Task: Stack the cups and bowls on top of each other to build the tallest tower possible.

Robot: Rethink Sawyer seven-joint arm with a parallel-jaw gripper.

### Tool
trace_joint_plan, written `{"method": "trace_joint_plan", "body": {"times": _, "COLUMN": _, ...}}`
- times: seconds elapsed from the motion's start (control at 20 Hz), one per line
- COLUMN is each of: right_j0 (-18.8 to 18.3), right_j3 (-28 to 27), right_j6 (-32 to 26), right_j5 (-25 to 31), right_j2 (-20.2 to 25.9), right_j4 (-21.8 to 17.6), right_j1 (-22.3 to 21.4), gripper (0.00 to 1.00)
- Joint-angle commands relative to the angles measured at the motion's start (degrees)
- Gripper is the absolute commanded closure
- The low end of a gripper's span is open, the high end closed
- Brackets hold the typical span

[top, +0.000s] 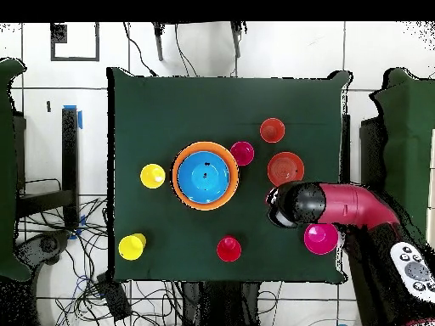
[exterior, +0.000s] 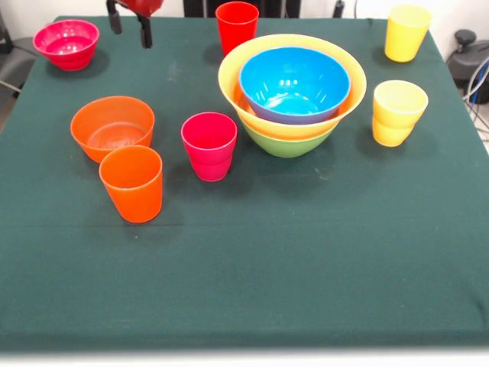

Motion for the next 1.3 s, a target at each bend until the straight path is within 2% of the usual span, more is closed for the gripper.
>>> {"method": "trace_joint_plan", "body": {"times": 0.05, "right_j0": 1.13, "right_j3": -2.01, "right_j6": -11.68, "right_j5": 0.13, "right_j2": 4.32, "right_j4": -3.32, "right_j1": 1.02, "gripper": 0.00}}
{"method": "trace_joint_plan", "body": {"times": 0.55, "right_j0": 1.82, "right_j3": -4.54, "right_j6": -10.76, "right_j5": 1.45, "right_j2": 3.42, "right_j4": -3.48, "right_j1": 1.68, "gripper": 0.00}}
{"method": "trace_joint_plan", "body": {"times": 0.7, "right_j0": 1.38, "right_j3": -2.66, "right_j6": -9.90, "right_j5": -0.43, "right_j2": 2.09, "right_j4": -4.82, "right_j1": 0.95, "gripper": 0.00}}
{"method": "trace_joint_plan", "body": {"times": 0.95, "right_j0": -1.33, "right_j3": 3.72, "right_j6": -7.55, "right_j5": -7.80, "right_j2": -0.05, "right_j4": -7.72, "right_j1": 0.15, "gripper": 0.00}}
{"method": "trace_joint_plan", "body": {"times": 1.1, "right_j0": -3.08, "right_j3": 5.92, "right_j6": -8.64, "right_j5": -7.61, "right_j2": 0.64, "right_j4": -7.14, "right_j1": -1.12, "gripper": 0.00}}
{"method": "trace_joint_plan", "body": {"times": 1.3, "right_j0": -7.73, "right_j3": 10.19, "right_j6": -10.79, "right_j5": -7.65, "right_j2": 1.99, "right_j4": -5.32, "right_j1": -4.40, "gripper": 0.00}}
